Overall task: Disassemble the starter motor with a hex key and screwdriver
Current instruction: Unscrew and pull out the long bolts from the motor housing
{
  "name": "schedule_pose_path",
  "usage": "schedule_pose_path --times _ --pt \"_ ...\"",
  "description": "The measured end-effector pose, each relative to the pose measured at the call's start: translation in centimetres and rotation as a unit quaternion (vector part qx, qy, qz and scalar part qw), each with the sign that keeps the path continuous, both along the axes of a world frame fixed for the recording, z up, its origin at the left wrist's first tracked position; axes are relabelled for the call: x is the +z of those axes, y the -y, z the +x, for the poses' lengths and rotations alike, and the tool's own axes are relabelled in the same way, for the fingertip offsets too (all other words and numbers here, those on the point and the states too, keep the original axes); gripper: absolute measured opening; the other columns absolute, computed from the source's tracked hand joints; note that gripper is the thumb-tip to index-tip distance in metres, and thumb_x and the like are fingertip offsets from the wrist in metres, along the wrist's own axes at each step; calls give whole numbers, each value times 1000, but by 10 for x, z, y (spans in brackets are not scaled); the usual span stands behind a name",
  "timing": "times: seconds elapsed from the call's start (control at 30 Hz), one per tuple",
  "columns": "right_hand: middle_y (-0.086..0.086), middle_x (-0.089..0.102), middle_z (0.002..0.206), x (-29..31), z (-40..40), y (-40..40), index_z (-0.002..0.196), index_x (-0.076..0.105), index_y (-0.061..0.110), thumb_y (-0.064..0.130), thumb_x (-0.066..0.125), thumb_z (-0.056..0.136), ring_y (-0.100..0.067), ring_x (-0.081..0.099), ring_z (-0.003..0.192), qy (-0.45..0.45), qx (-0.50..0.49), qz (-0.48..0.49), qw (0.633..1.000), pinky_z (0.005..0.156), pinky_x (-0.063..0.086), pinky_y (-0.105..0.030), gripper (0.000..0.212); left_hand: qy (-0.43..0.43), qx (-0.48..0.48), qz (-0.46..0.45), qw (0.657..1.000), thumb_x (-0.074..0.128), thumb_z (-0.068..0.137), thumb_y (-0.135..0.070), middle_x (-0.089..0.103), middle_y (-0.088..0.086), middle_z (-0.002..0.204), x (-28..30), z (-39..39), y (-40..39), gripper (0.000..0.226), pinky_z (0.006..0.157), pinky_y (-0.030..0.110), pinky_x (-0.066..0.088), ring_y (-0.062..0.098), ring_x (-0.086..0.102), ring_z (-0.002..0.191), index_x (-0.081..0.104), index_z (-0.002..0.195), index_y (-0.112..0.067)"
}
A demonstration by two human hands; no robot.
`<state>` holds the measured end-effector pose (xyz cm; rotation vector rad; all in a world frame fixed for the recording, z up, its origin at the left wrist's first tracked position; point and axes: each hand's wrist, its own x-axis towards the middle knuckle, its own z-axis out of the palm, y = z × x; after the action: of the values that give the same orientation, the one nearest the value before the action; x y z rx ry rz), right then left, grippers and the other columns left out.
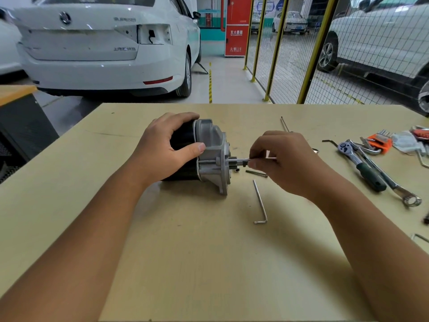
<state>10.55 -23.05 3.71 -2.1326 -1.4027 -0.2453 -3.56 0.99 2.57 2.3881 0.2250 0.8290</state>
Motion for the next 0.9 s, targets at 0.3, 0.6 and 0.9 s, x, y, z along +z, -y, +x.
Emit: schedule_pose_path --times 0.3,0.6,0.9 --pt "5 56 79 2 1 1 91 76 12 17 65 96 -6 54 74 -14 0 -19 1000 64 35 -15 13 3 1 2 1000 73 80 -49 63 -8 129 -2 1 -2 63 109 48 46 19 56 124 61 140 -32" --pt "13 60 82 5 -3 2 83 76 18 18 84 80 -9 55 76 24 -9 14 1000 70 50 -35 9 3 1 3 1000 73 81 -49 63 -7 128 -1 0 -1 63 109 47 46 19 56 124 61 140 -32" --pt "4 57 80 -3 -3 -3 90 75 14 25 66 96 -7 54 73 -16 1 -7 1000 64 35 -20 16 4 2 2 1000 73 81 -48 63 -8 129 0 -1 -1 63 108 49 46 19 56 124 61 140 -31"
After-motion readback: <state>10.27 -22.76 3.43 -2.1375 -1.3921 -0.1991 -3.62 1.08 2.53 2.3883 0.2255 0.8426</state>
